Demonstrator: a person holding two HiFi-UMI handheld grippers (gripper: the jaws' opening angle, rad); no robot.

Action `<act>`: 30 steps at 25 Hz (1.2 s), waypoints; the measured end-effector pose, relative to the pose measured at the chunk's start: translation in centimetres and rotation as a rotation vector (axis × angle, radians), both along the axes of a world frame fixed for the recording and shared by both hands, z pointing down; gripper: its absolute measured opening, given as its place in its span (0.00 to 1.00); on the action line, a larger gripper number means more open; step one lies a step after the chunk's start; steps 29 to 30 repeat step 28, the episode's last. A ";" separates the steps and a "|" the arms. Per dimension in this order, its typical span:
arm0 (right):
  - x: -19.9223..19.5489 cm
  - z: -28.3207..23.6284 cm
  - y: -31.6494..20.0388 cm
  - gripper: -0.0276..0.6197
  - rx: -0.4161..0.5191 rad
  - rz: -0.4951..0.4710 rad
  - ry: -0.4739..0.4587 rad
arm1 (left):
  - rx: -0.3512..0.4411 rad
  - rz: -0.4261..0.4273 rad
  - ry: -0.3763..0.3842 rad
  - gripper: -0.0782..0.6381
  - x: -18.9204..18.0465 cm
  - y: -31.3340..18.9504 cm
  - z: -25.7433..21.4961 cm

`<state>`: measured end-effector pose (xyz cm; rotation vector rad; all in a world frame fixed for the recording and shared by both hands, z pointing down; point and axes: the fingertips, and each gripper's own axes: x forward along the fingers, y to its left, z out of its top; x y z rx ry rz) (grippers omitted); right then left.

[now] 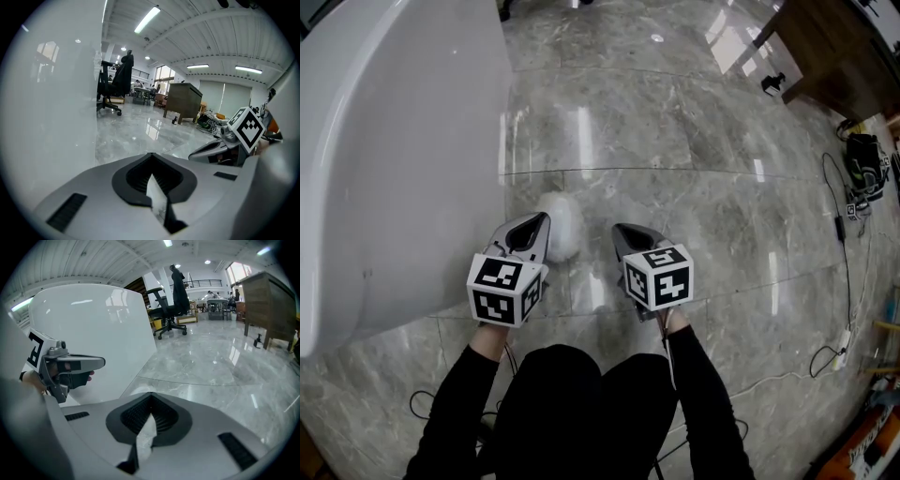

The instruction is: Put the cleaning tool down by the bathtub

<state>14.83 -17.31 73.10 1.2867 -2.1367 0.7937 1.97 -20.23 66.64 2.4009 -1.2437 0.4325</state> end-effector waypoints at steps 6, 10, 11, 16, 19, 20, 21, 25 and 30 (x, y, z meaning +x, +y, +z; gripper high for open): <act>-0.1 0.2 0.1 0.04 -0.002 -0.008 0.024 | -0.011 0.000 0.009 0.12 -0.2 0.3 -0.1; -0.1 0.5 0.2 0.04 -0.006 -0.002 0.018 | -0.015 -0.004 0.014 0.12 -0.3 0.3 -0.1; -0.1 0.6 0.2 0.04 -0.005 -0.003 0.025 | -0.019 -0.007 0.017 0.12 -0.4 0.3 0.0; 0.0 0.5 0.2 0.04 0.001 -0.002 0.035 | -0.032 -0.013 0.022 0.12 -0.3 0.3 0.0; 0.0 0.7 0.2 0.04 0.002 -0.007 0.045 | -0.035 -0.011 0.017 0.12 -0.3 0.4 0.3; -0.1 0.7 0.2 0.04 0.001 -0.009 0.046 | -0.036 -0.011 0.017 0.12 -0.3 0.4 0.3; -0.2 0.8 0.3 0.04 -0.001 -0.010 0.046 | -0.038 -0.011 0.019 0.12 -0.3 0.3 0.3; -0.2 1.0 0.1 0.04 -0.002 -0.012 0.048 | -0.046 -0.021 0.047 0.12 -0.1 0.2 0.2; -0.1 1.0 0.0 0.04 -0.002 -0.012 0.053 | -0.045 -0.024 0.051 0.12 0.0 0.0 0.3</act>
